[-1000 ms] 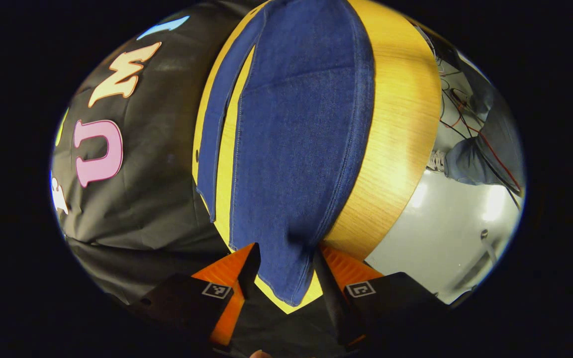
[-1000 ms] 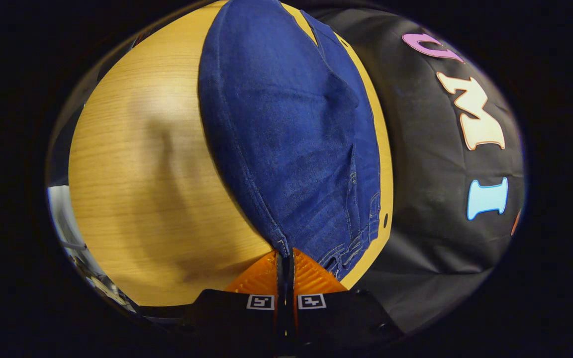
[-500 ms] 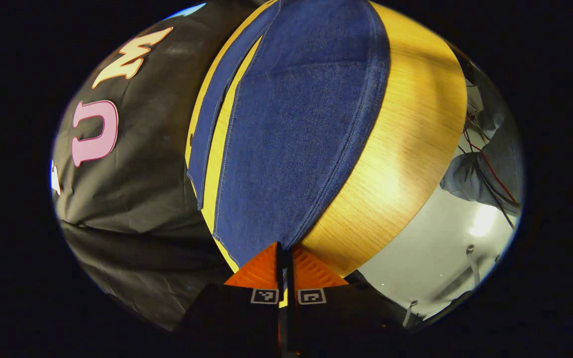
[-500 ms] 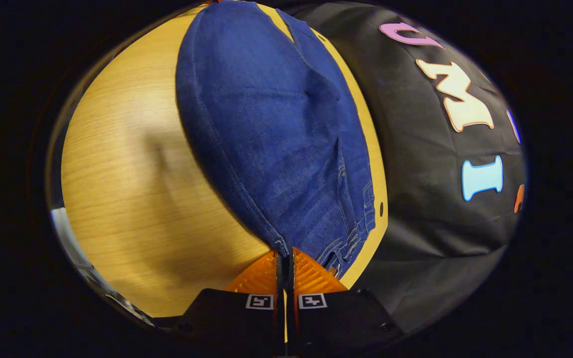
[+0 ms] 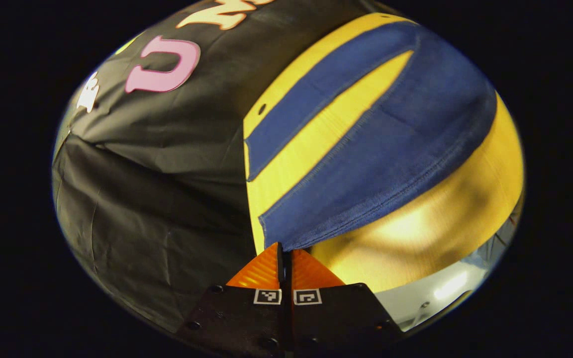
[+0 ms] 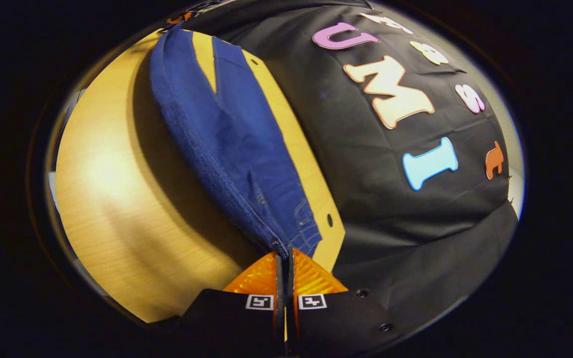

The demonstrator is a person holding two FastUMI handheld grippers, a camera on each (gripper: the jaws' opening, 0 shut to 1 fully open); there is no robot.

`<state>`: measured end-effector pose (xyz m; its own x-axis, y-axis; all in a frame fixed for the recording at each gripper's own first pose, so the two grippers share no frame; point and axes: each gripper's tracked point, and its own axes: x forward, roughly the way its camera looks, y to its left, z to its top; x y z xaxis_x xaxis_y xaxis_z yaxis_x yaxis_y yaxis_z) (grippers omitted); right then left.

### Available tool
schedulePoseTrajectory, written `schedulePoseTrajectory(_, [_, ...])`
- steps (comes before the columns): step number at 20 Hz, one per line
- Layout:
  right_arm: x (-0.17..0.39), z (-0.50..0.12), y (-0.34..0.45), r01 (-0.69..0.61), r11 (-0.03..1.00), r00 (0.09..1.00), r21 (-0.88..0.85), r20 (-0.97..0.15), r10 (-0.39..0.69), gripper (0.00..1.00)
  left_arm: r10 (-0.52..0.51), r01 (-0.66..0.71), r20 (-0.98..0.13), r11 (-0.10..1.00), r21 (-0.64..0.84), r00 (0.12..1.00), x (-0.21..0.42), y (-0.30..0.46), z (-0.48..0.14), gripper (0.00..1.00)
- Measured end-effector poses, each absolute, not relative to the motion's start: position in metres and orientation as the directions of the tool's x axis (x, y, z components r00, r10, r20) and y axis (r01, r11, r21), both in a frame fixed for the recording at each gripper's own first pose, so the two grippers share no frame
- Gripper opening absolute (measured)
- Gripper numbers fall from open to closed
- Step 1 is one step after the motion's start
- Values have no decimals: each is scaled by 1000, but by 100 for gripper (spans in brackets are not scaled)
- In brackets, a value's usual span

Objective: Grasp the waist and the cuffs of the jeans and fold them to make the two legs overlap; first hold the waist and fold one-third of the jeans toward the cuffs, then hold the cuffs and fold the remaining one-third in the same direction to finish folding.

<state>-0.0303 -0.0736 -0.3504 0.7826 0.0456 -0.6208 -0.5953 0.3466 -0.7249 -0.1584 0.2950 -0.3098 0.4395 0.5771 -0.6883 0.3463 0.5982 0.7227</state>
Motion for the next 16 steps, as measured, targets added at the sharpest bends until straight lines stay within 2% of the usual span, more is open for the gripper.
schedulePoseTrajectory(5, [12, -319, -57, -498, 454, 824, -739, -566, -19, 4, 530, 269, -736, 702, 660, 421, -114, 307, -298, 0])
schedulePoseTrajectory(9, [44, -320, -44, -448, 491, 835, -747, -546, -69, 4, 494, 223, -762, 757, 614, 419, -63, 316, -288, 0])
schedulePoseTrajectory(16, [122, -344, -25, -408, 531, 837, -742, -537, -108, 4, 474, 287, -771, 737, 612, 425, 31, 334, -311, 0])
